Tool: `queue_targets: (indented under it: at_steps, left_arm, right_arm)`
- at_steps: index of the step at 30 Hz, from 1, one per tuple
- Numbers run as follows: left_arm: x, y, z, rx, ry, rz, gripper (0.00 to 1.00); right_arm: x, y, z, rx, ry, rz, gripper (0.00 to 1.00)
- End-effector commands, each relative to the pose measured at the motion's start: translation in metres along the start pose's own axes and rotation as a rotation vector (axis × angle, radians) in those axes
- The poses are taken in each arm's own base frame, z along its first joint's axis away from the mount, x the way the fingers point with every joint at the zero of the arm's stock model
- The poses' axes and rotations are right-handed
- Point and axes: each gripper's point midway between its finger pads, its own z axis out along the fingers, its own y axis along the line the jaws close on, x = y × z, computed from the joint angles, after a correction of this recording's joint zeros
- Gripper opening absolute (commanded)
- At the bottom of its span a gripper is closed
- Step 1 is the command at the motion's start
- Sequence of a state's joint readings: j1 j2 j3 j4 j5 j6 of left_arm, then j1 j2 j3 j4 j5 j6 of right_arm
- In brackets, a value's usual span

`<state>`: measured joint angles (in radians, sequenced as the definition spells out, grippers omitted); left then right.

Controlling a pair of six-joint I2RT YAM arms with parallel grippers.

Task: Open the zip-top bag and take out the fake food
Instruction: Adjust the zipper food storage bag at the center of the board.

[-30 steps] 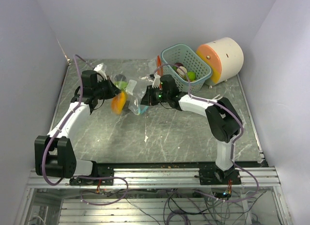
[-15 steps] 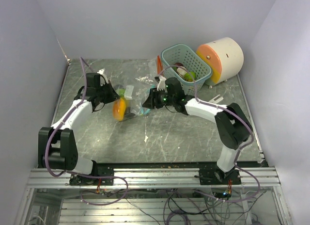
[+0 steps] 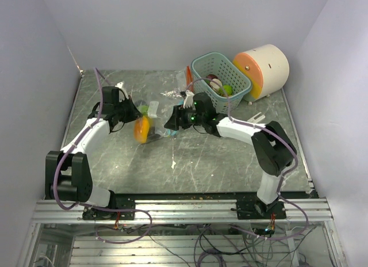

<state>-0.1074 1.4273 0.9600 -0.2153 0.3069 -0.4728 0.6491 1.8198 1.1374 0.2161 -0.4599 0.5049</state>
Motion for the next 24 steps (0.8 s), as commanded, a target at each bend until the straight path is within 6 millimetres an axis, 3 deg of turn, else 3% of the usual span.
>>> queue_targets:
  at_steps: [1, 4, 8, 18, 24]
  left_arm:
    - [-0.004, -0.003, -0.003, 0.016, -0.02, -0.004, 0.07]
    - [-0.002, -0.002, -0.004, 0.013, -0.018, -0.002, 0.07]
    - [0.0, 0.001, -0.004, 0.002, -0.014, 0.001, 0.07]
    - [-0.003, 0.006, -0.003, -0.018, -0.018, 0.009, 0.07]
    - [-0.003, 0.017, -0.003, -0.052, -0.021, 0.001, 0.07]
  right_arm:
    - [0.003, 0.017, 0.019, -0.047, 0.031, -0.032, 0.56]
    - [0.007, 0.019, 0.022, -0.049, 0.038, -0.031, 0.42]
    - [0.011, 0.019, 0.014, -0.039, 0.036, -0.033, 0.02]
    - [0.008, 0.001, -0.027, 0.038, 0.025, -0.045, 0.0]
    - [0.015, 0.002, -0.04, 0.042, 0.053, -0.058, 0.0]
